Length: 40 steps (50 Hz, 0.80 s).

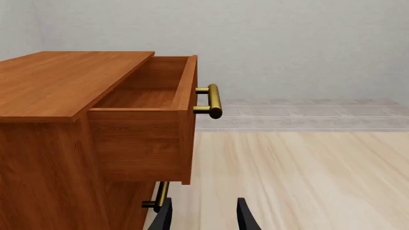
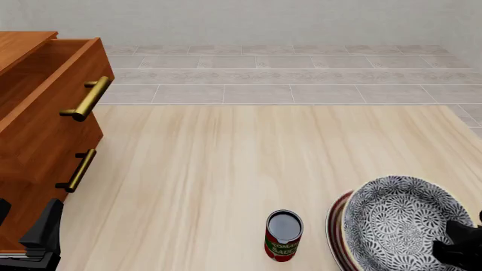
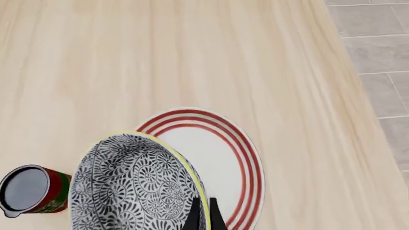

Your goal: Put the bowl on the plate.

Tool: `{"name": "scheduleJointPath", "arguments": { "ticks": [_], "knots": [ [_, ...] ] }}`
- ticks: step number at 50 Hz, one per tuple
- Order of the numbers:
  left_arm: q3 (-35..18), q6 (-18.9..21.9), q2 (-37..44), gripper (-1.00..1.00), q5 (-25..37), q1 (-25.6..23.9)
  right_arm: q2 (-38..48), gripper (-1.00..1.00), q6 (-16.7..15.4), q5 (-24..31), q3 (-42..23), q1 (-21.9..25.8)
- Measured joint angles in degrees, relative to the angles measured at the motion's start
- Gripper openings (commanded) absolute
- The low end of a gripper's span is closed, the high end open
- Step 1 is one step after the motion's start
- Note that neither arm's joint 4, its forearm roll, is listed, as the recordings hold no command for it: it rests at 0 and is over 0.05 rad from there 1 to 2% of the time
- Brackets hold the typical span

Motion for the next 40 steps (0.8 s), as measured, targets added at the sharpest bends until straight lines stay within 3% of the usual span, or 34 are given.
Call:
{"name": "scheduleJointPath", "arguments": {
  "ticks": [40],
  "knots": [
    [0.0,0.0,0.0,1.00,0.0,0.0,5.4,-1.00,-0.6,-11.2,11.9,-5.9]
  ]
}}
